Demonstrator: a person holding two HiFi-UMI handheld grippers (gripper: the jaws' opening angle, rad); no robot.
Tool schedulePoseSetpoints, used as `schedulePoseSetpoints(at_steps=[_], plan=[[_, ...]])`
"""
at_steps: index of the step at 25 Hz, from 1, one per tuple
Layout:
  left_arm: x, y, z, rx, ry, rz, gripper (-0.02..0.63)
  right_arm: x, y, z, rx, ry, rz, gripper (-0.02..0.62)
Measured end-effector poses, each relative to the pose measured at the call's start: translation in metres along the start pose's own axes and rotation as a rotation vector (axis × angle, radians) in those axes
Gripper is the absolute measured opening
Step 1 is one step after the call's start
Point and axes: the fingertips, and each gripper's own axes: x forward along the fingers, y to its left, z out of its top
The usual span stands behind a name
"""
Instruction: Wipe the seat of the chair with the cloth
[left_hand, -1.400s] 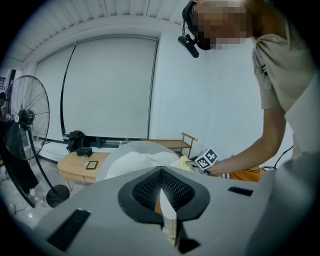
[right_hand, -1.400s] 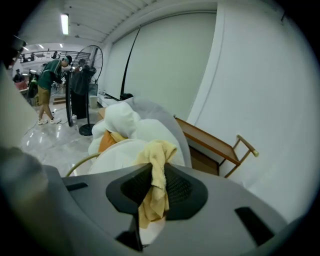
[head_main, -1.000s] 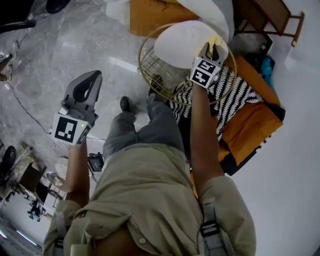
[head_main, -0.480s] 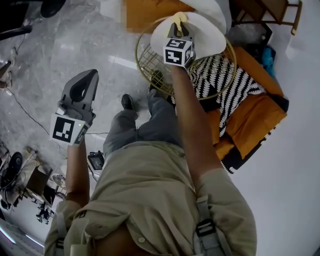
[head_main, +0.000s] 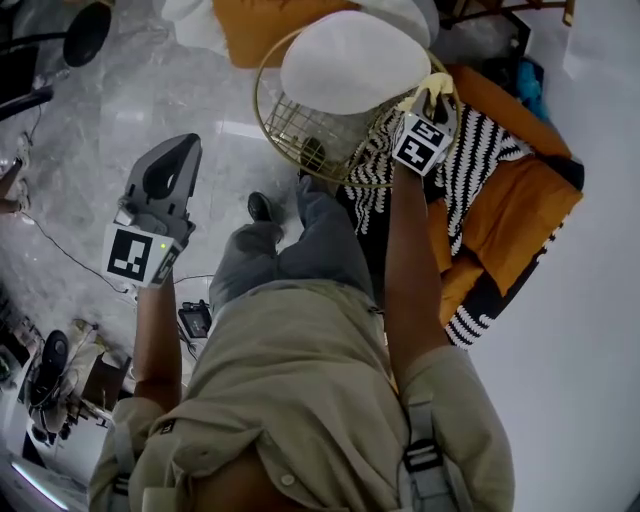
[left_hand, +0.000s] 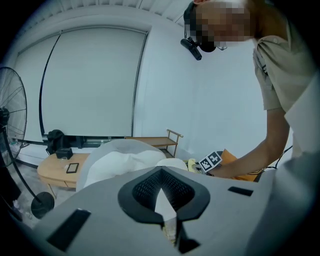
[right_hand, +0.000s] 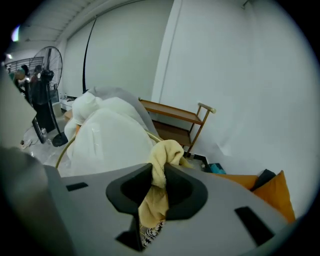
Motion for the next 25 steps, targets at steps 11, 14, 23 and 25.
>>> schedulePoseSetpoints(at_steps=[11,14,23,25], plan=[[0.005,0.001,-0.009,0.012,0.058,0.024,0.015,0.016,0.043,0.01,0.016,-0.005,0.078,0.08],[-0.005,0.007,-0.019,-0.006,0.075,0.057,0.014,0.026,0.102,0.023,-0.003,-0.017,0.168,0.08],[-0.027,0.024,-0.038,-0.033,0.054,0.092,0.015,0.027,0.268,0.061,-0.13,-0.056,0.441,0.08],[-0.026,0.024,-0.039,-0.038,0.058,0.09,0.015,0.027,0.261,0.058,-0.131,-0.055,0.434,0.08]])
